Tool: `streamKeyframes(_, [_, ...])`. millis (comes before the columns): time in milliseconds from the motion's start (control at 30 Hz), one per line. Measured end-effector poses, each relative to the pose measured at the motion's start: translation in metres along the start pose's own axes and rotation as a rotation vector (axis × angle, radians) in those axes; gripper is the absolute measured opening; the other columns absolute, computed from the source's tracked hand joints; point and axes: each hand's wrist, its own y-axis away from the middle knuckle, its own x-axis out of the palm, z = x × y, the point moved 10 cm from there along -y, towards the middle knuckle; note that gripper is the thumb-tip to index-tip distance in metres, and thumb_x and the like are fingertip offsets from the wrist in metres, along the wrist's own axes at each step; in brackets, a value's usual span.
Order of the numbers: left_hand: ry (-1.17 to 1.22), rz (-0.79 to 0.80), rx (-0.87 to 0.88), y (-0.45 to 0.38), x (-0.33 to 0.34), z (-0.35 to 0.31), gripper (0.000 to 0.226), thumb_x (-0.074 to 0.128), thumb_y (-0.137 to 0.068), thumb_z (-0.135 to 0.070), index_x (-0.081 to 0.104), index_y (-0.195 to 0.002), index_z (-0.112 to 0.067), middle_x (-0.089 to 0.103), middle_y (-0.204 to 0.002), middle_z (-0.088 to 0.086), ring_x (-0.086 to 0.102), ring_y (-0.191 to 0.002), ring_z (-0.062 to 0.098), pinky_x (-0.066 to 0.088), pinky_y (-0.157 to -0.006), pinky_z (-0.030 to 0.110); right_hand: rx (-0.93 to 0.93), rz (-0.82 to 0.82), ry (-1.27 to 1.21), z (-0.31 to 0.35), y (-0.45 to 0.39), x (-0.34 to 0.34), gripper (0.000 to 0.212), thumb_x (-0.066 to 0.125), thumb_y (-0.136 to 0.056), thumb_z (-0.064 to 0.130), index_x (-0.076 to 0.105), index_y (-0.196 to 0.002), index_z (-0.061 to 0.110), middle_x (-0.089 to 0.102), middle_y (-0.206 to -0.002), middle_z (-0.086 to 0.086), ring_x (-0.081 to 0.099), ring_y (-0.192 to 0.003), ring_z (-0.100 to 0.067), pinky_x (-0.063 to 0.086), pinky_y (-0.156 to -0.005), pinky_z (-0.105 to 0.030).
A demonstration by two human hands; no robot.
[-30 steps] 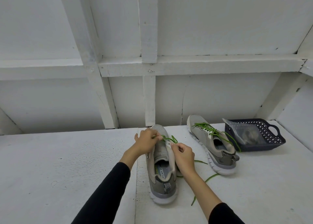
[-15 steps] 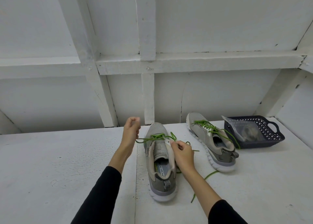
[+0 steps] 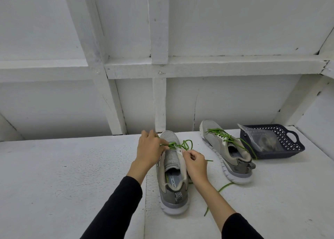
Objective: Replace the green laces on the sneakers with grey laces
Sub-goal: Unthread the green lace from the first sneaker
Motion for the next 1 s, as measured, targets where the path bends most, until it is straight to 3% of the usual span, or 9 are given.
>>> streamKeyframes(200, [-0.006,0.023,-0.028,-0.002,0.017,0.003,0.024,0.048,-0.099,-0.041,0.068,-0.109,-0.031,0.046,-0.119,-0.004,0.032,-0.113,0.023,0.023,-0.089,0.033,-0.002,0.003,-0.001,-0.001,0.000,-0.001,0.033,0.062,-0.092,0.023,0.060,-0.071,-0.002,0.052,-0.060,-0.003,0.041,-0.056,-0.010,0.030,-0.048,-0.017])
streamKeyframes(333, [0.772,-0.009,-0.189,0.000,0.019,0.020,0.020,0.053,-0.098,-0.034,0.065,-0.085,-0.024,0.060,-0.110,-0.007,0.049,-0.113,0.017,0.039,-0.094,0.030,-0.004,-0.003,-0.002,0.000,0.000,-0.002,0.033,0.062,-0.092,0.022,0.059,-0.068,-0.002,0.049,-0.056,0.001,0.039,-0.055,-0.009,0.030,-0.048,-0.016])
streamKeyframes(433, [1.298,-0.072,-0.298,0.004,0.010,0.026,0.025,0.042,-0.104,-0.023,0.057,-0.087,-0.013,0.071,-0.104,0.000,0.065,-0.105,0.016,0.050,-0.076,0.016,-0.005,0.003,-0.005,0.000,0.000,-0.001,0.033,0.062,-0.092,0.020,0.059,-0.068,-0.002,0.047,-0.055,0.001,0.037,-0.053,-0.009,0.029,-0.047,-0.016])
streamKeyframes(500, [1.605,-0.133,-0.377,0.004,0.005,0.029,0.028,0.035,-0.106,-0.020,0.049,-0.085,-0.009,0.070,-0.080,0.000,0.068,-0.080,0.014,0.054,-0.067,0.020,-0.002,0.006,-0.013,-0.001,0.001,-0.001,0.031,0.062,-0.092,0.020,0.060,-0.068,0.000,0.049,-0.055,0.003,0.039,-0.053,-0.008,0.030,-0.047,-0.015])
streamKeyframes(567, [1.702,-0.198,-0.439,0.004,0.002,0.036,0.029,0.032,-0.107,-0.019,0.042,-0.081,-0.012,0.051,-0.065,-0.001,0.050,-0.056,0.009,0.050,-0.057,0.021,-0.002,0.006,-0.012,-0.001,0.001,-0.001,0.031,0.062,-0.092,0.020,0.060,-0.068,0.001,0.050,-0.055,0.004,0.039,-0.053,-0.006,0.031,-0.047,-0.015])
streamKeyframes(633, [1.440,-0.254,-0.450,0.007,-0.009,0.045,0.030,0.029,-0.108,-0.024,0.038,-0.080,-0.015,0.038,-0.067,-0.002,0.035,-0.056,0.010,0.036,-0.053,0.022,-0.006,0.002,-0.010,-0.001,0.000,-0.002,0.030,0.062,-0.092,0.020,0.060,-0.066,0.003,0.049,-0.053,0.006,0.038,-0.049,-0.003,0.031,-0.047,-0.014])
streamKeyframes(767, [0.343,-0.228,-0.244,0.009,-0.034,0.036,0.029,0.028,-0.105,-0.035,0.043,-0.087,-0.017,0.048,-0.063,-0.003,0.049,-0.065,0.023,0.035,-0.061,0.034,-0.001,-0.006,-0.015,-0.002,-0.001,-0.002,0.029,0.062,-0.092,0.019,0.062,-0.067,0.004,0.050,-0.052,0.008,0.041,-0.047,-0.001,0.031,-0.047,-0.013])
streamKeyframes(867, [0.170,-0.092,-0.102,0.004,-0.021,0.018,0.028,0.044,-0.097,-0.049,0.066,-0.096,-0.032,0.052,-0.073,-0.009,0.052,-0.089,0.022,0.035,-0.076,0.034,-0.010,-0.007,-0.010,0.000,0.000,-0.001,0.030,0.062,-0.092,0.019,0.061,-0.064,0.009,0.049,-0.050,0.009,0.041,-0.046,-0.001,0.031,-0.046,-0.012])
streamKeyframes(1000, [0.064,0.066,-0.127,0.004,0.002,0.009,0.029,0.050,-0.087,-0.061,0.070,-0.103,-0.046,0.044,-0.098,-0.007,0.034,-0.109,0.022,0.020,-0.085,0.038,-0.009,-0.008,0.004,0.000,0.000,-0.001,0.030,0.062,-0.092,0.020,0.060,-0.064,0.011,0.049,-0.051,0.009,0.041,-0.047,-0.001,0.031,-0.046,-0.013])
